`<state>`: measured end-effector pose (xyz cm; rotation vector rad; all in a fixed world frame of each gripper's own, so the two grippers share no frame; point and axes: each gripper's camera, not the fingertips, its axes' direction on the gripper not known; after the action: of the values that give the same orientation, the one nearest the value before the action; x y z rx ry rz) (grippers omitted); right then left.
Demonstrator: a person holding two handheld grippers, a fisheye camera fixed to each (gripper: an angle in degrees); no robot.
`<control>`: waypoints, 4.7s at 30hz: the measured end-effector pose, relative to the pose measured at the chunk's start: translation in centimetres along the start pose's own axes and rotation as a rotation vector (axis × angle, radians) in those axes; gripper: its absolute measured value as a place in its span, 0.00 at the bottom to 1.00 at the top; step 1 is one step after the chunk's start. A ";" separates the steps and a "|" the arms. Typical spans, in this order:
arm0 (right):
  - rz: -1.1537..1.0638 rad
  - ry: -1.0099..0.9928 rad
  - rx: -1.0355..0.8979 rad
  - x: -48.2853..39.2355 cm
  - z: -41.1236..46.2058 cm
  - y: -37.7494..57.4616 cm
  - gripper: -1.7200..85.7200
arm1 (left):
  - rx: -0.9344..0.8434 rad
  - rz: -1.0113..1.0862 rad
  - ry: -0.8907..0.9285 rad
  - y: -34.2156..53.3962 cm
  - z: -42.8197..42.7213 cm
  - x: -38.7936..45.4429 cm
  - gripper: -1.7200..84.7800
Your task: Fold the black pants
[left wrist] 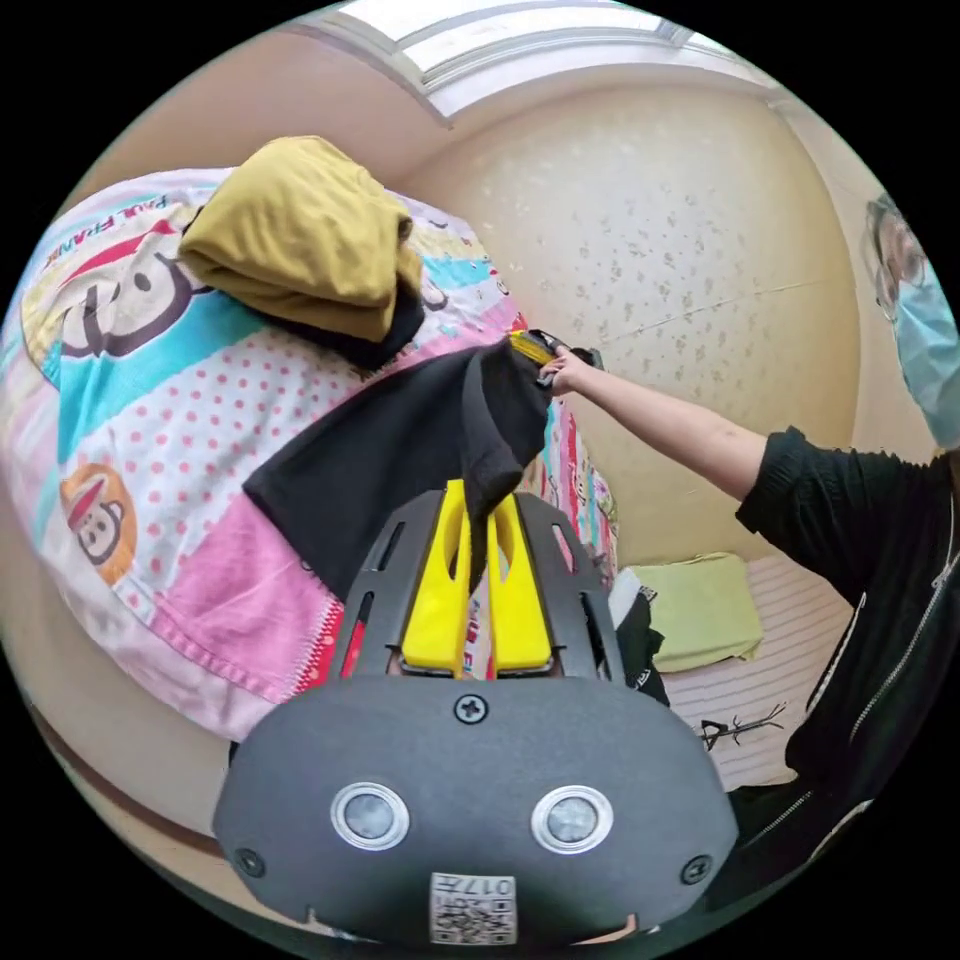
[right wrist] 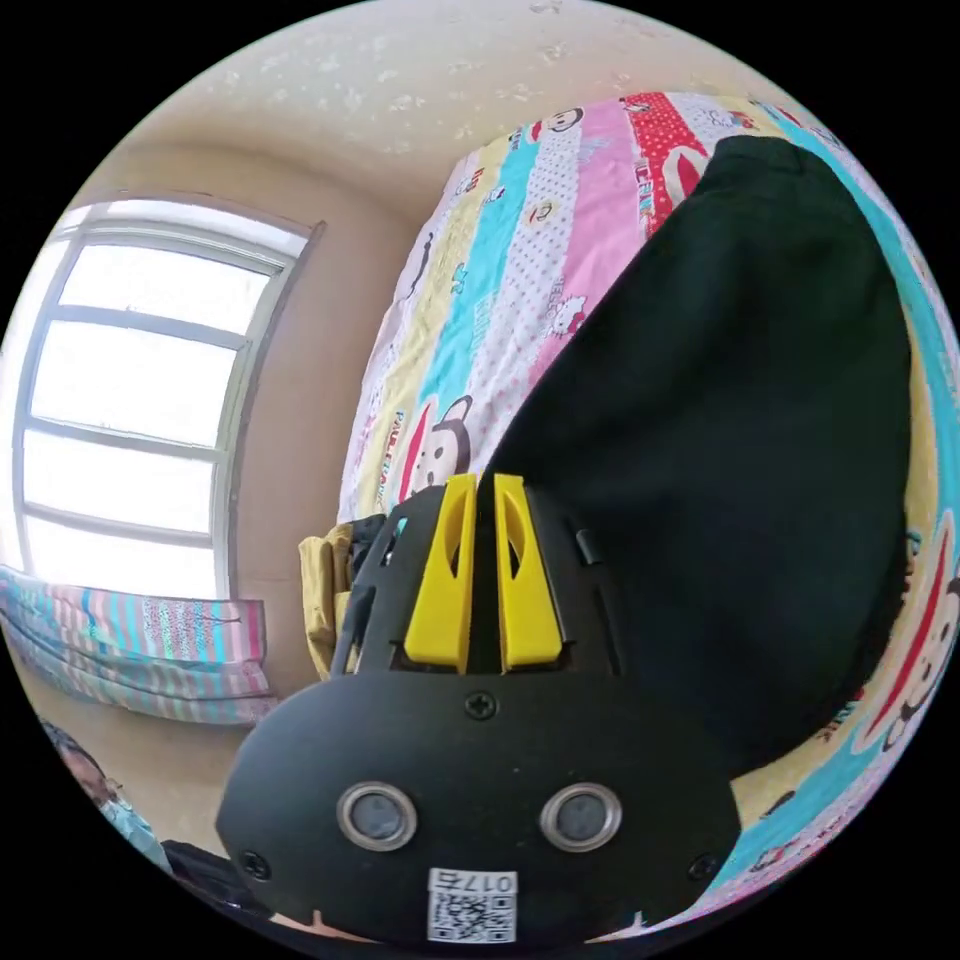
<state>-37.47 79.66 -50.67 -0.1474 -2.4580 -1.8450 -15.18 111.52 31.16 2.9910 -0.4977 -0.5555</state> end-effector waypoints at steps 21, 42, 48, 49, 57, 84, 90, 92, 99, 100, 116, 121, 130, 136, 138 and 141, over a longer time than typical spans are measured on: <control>-0.134 -0.058 -0.479 11.4 -3.5 50.7 0.08 | -0.073 -0.240 0.173 -4.6 -6.3 1.3 0.07; 0.072 -0.037 -0.238 11.0 -2.6 62.8 0.12 | -0.245 0.189 -0.269 -5.8 0.7 15.5 0.10; 0.182 -0.107 -0.190 12.0 -3.8 64.2 0.06 | -0.315 0.116 -0.290 -2.8 3.6 16.0 0.10; 0.181 -0.112 -0.181 11.8 -4.3 64.2 0.05 | -0.322 0.136 -0.310 -2.6 3.5 16.9 0.08; 0.126 0.167 -0.182 8.9 -7.5 67.2 0.04 | -0.345 0.528 -0.630 1.7 5.4 24.9 0.01; 0.071 0.105 -0.132 2.5 -7.9 69.9 0.04 | -0.411 0.653 -0.514 4.0 6.1 28.4 0.02; 0.122 0.047 -0.184 3.9 -7.6 70.6 0.07 | -0.411 0.605 -0.590 6.9 8.3 24.6 0.04; 0.131 -0.005 -0.156 4.1 -8.8 71.0 0.08 | -0.392 0.558 -0.588 6.4 6.9 24.7 0.07; 0.174 -0.158 -0.114 4.9 -9.5 70.8 0.17 | -0.252 0.344 -0.246 2.0 1.0 20.3 0.12; 0.181 -0.174 -0.109 4.9 -9.4 70.8 0.17 | -0.309 0.326 -0.238 1.4 1.9 19.0 0.12; 0.232 -0.416 -0.032 1.7 -6.5 69.2 0.18 | -0.669 0.246 -0.189 -2.6 9.7 13.3 0.10; 0.276 -0.458 -0.027 0.6 -3.9 67.1 0.13 | -0.677 0.118 -0.091 -4.0 9.1 10.5 0.09; 0.246 -0.568 -0.114 -6.8 -10.0 61.4 0.06 | -0.628 0.150 0.104 -3.6 5.0 15.2 0.07; 0.072 -0.301 -0.227 -17.7 -21.0 59.8 0.05 | -0.733 0.308 0.123 3.3 1.8 24.0 0.05; 0.071 -0.243 -0.265 -20.3 -23.3 61.3 0.05 | -0.740 0.306 0.160 6.4 0.6 25.0 0.04; 0.172 -0.104 -0.344 -18.9 -22.4 64.7 0.06 | -0.811 0.201 0.167 12.6 1.5 22.9 0.03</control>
<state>-11.37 75.40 15.21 -0.4668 -2.0858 -2.2104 0.70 92.15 23.47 2.1625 -0.4180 -0.3626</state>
